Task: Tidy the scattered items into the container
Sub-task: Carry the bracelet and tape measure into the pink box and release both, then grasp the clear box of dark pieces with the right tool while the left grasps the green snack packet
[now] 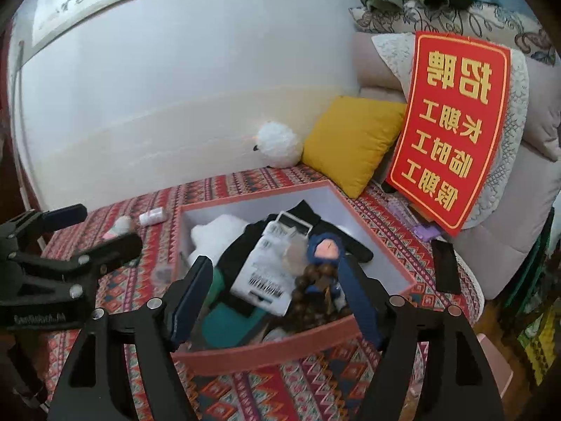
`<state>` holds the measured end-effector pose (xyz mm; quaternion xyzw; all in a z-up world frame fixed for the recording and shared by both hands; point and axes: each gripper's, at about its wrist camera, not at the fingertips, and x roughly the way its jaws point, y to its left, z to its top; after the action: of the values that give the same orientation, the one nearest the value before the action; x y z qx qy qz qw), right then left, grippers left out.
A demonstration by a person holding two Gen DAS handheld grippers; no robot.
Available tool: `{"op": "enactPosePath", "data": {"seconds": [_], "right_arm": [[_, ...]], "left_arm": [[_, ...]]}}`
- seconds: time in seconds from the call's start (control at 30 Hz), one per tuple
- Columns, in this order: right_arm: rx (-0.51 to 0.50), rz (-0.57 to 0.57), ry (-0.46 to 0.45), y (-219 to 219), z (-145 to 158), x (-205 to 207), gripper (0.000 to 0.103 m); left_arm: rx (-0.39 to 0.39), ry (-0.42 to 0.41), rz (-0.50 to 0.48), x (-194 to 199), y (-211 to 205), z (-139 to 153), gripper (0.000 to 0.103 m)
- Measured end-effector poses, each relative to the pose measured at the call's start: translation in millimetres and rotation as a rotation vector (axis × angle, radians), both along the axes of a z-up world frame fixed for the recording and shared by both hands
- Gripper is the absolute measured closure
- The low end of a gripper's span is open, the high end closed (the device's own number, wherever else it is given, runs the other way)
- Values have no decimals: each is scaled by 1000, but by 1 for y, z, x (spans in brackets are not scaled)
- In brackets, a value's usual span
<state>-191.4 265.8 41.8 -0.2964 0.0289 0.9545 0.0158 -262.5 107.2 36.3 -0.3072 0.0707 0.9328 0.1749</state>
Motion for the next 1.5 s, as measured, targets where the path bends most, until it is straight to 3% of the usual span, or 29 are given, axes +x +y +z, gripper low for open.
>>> {"op": "enactPosePath", "data": {"seconds": [0.43, 0.6, 0.8, 0.93, 1.07, 1.5], "right_arm": [[49, 115, -39, -100, -14, 102, 25], [90, 222, -83, -154, -28, 117, 25], [105, 328, -118, -210, -40, 106, 25], [107, 353, -175, -232, -60, 75, 24], [52, 293, -281, -232, -95, 23, 21], [-1, 77, -506, -215, -234, -144, 17]], "left_arm": [[-7, -43, 119, 119, -114, -33, 2], [-4, -50, 248, 145, -194, -55, 2], [-26, -88, 439, 148, -282, -86, 2], [-6, -122, 479, 128, -314, -101, 2], [14, -167, 436, 87, -319, -121, 2], [64, -375, 252, -97, -272, -220, 2]]}}
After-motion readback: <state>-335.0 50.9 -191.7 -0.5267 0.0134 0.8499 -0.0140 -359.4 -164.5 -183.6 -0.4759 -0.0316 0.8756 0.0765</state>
